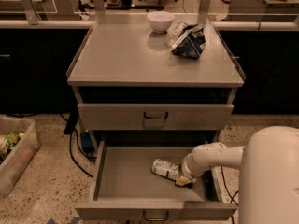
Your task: Place blue plastic bottle into middle drawer
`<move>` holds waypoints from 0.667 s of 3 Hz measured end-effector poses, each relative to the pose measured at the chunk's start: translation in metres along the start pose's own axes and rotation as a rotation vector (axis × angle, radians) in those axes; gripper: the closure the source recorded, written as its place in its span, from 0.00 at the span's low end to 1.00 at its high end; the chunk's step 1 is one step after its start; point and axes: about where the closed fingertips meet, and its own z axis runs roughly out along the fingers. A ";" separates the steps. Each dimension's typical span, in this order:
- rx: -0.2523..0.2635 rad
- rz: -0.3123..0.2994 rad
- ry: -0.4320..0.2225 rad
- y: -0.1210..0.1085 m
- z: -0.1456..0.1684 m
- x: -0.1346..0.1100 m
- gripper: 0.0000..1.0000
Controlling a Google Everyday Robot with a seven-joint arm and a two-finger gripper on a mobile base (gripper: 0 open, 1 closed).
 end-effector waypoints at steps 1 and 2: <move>0.000 0.000 0.000 0.000 0.000 0.000 0.00; 0.000 0.000 0.000 0.000 0.000 0.000 0.00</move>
Offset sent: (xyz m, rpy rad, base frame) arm 0.0000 0.0000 0.0000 0.0000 0.0000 0.0000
